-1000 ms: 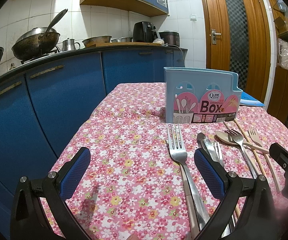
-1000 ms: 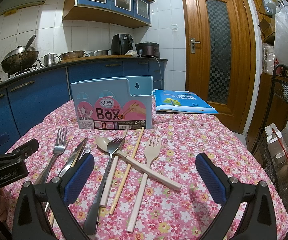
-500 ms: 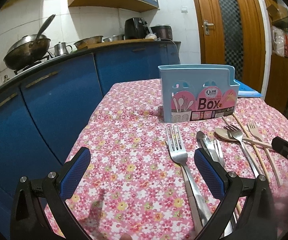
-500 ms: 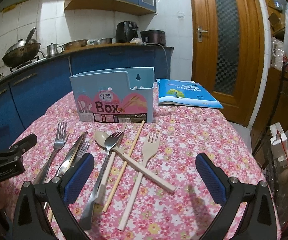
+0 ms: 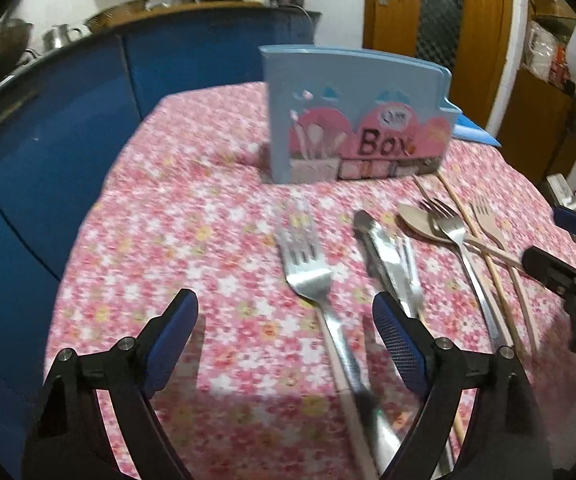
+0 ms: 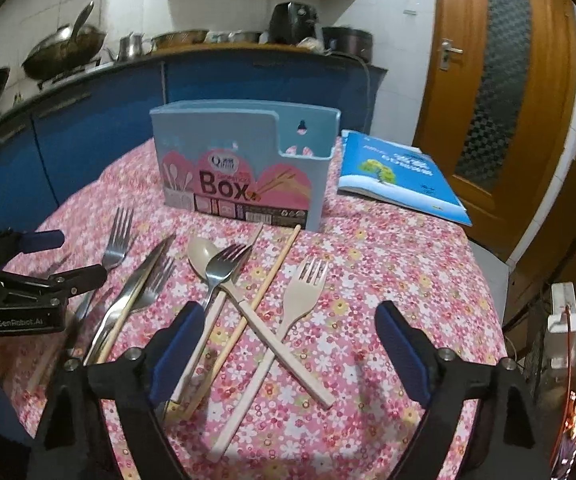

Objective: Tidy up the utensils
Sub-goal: 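Lower the right tool onto the cream plastic fork and close it, then close the left tool on a silver fork while the right tool holds the cream fork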

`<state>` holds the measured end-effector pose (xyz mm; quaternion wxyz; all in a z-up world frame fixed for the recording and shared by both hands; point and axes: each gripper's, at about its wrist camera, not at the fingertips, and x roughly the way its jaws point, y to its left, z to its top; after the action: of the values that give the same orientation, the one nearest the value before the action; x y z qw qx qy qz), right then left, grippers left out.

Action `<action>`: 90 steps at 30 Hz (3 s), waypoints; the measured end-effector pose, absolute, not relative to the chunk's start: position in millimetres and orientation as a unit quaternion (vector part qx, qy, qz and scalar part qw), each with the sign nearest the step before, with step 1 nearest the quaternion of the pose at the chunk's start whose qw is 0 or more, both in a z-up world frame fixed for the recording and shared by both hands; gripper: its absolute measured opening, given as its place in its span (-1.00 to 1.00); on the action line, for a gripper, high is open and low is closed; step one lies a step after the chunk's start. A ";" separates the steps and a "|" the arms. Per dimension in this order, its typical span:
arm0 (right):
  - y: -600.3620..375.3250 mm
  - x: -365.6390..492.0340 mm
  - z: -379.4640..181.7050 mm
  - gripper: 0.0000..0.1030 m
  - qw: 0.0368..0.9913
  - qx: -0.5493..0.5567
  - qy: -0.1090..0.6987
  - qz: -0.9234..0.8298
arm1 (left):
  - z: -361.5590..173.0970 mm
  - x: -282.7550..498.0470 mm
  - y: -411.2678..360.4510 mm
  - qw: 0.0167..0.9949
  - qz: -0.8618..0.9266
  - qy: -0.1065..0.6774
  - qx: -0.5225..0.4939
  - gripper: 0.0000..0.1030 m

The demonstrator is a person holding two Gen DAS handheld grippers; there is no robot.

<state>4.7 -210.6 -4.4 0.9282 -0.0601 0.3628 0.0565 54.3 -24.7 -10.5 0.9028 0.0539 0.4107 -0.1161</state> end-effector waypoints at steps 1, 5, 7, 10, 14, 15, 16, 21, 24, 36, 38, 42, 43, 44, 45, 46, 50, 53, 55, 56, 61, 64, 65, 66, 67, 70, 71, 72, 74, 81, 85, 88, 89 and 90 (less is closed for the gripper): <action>-210.2 6.5 -5.4 0.54 0.927 -0.062 0.366 0.058 | -12.0 54.8 -26.8 0.900 -0.119 0.416 0.055 0.75; -208.0 13.0 -11.0 0.26 0.917 -0.073 0.386 0.069 | -18.8 58.9 -29.2 0.889 -0.122 0.438 0.054 0.47; -207.3 16.9 -13.9 0.17 0.911 -0.075 0.398 0.077 | -22.1 60.9 -26.0 0.885 -0.123 0.448 0.044 0.41; -205.5 22.4 -18.8 0.07 0.902 -0.079 0.416 0.088 | -19.9 60.8 -22.2 0.883 -0.122 0.452 0.041 0.30; -201.6 27.8 -23.3 -0.09 0.893 -0.083 0.432 0.099 | -19.6 64.5 -20.4 0.878 -0.124 0.460 0.044 0.29; -199.9 29.4 -24.5 -0.12 0.890 -0.085 0.435 0.102 | -19.3 65.2 -20.5 0.877 -0.125 0.462 0.046 0.29; -198.5 31.4 -26.5 -0.16 0.887 -0.086 0.441 0.104 | -19.0 66.4 -20.4 0.876 -0.125 0.463 0.048 0.29; -198.4 37.7 -29.4 -0.43 0.882 -0.072 0.453 0.112 | -18.4 71.7 -21.6 0.872 -0.131 0.468 0.057 0.19; -198.8 37.6 -27.8 -0.55 0.881 -0.067 0.453 0.114 | -16.7 73.3 -21.4 0.870 -0.138 0.470 0.059 -0.10; -217.3 28.0 -21.8 -0.81 0.874 0.024 0.473 0.106 | -11.2 63.2 0.9 0.857 -0.170 0.487 0.009 -0.73; -220.5 26.7 -21.3 -0.81 0.874 0.038 0.473 0.107 | -9.8 61.4 3.6 0.855 -0.178 0.488 0.001 -0.77; -225.9 20.9 -19.6 -0.82 0.875 0.056 0.470 0.107 | -8.7 56.3 6.3 0.851 -0.185 0.491 -0.005 -0.77; -227.0 19.9 -19.0 -0.81 0.875 0.058 0.469 0.107 | -8.5 54.8 6.7 0.849 -0.188 0.494 -0.007 -0.77; -227.9 19.3 -18.6 -0.81 0.875 0.059 0.468 0.106 | -8.2 53.6 7.2 0.847 -0.190 0.497 -0.009 -0.77; -229.2 18.5 -18.5 -0.81 0.875 0.059 0.468 0.105 | -8.1 52.2 7.7 0.844 -0.191 0.500 -0.011 -0.77; -230.4 18.5 -18.7 -0.81 0.875 0.061 0.469 0.105 | -8.1 50.6 7.9 0.842 -0.193 0.504 -0.012 -0.75; -235.6 15.7 -18.0 -0.81 0.876 0.068 0.467 0.100 | -7.8 43.4 5.9 0.837 -0.197 0.511 -0.009 -0.59; -238.9 13.9 -16.4 -0.81 0.878 0.072 0.463 0.097 | -8.0 33.5 4.7 0.835 -0.200 0.513 -0.001 -0.54; -240.3 13.3 -16.0 -0.81 0.878 0.074 0.463 0.096 | -7.7 25.6 3.4 0.836 -0.203 0.509 0.008 -0.54; -241.0 13.0 -16.5 -0.81 0.877 0.074 0.464 0.096 | -7.5 22.0 2.7 0.836 -0.207 0.508 0.012 -0.58; -243.6 13.0 -17.9 -0.81 0.876 0.078 0.466 0.095 | -2.3 7.2 3.9 0.845 -0.208 0.493 0.026 -0.99; -242.5 12.8 -19.3 -0.81 0.874 0.077 0.469 0.096 | -5.1 15.8 11.4 0.841 -0.203 0.501 0.000 -0.98; -242.2 12.7 -19.9 -0.81 0.874 0.077 0.471 0.096 | -5.4 21.2 15.2 0.839 -0.204 0.504 -0.014 -0.98; -241.6 12.7 -20.4 -0.81 0.873 0.076 0.472 0.096 | -6.1 27.1 18.0 0.837 -0.204 0.506 -0.031 -0.98; -241.5 12.7 -20.8 -0.81 0.873 0.076 0.472 0.097 | -6.9 32.5 21.5 0.837 -0.203 0.506 -0.045 -0.93; -241.2 13.6 -21.8 -0.81 0.872 0.075 0.474 0.097 | -9.8 45.9 25.2 0.840 -0.189 0.504 -0.062 -0.55; -241.4 14.0 -22.0 -0.81 0.871 0.075 0.475 0.097 | -10.3 48.7 24.9 0.841 -0.190 0.503 -0.066 -0.55; -241.0 14.0 -21.9 -0.81 0.871 0.074 0.475 0.098 | -10.4 51.3 24.5 0.843 -0.189 0.499 -0.069 -0.55; -241.2 14.4 -22.6 -0.81 0.871 0.073 0.476 0.098 | -11.1 57.6 23.3 0.847 -0.182 0.494 -0.072 -0.55; -241.5 15.6 -23.7 -0.81 0.871 0.070 0.476 0.099 | -14.0 80.2 24.2 0.862 -0.180 0.466 -0.090 -0.54; -240.8 15.5 -23.8 -0.81 0.871 0.069 0.476 0.098 | -15.7 90.6 27.4 0.864 -0.186 0.455 -0.104 -0.55; -241.2 16.2 -24.3 -0.80 0.872 0.069 0.475 0.099 | -16.5 95.9 24.0 0.870 -0.184 0.447 -0.098 -0.56; -241.5 16.2 -24.3 -0.80 0.872 0.070 0.475 0.099 | -16.1 96.7 22.6 0.872 -0.180 0.445 -0.093 -0.76; -241.5 16.2 -24.3 -0.80 0.871 0.071 0.475 0.100 | -16.0 97.7 20.0 0.876 -0.172 0.444 -0.080 -0.83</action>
<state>16.2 -241.5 -24.3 0.8715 0.0711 0.4749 0.0995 97.7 20.0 -16.0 0.8757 -0.0802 0.4442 -0.1716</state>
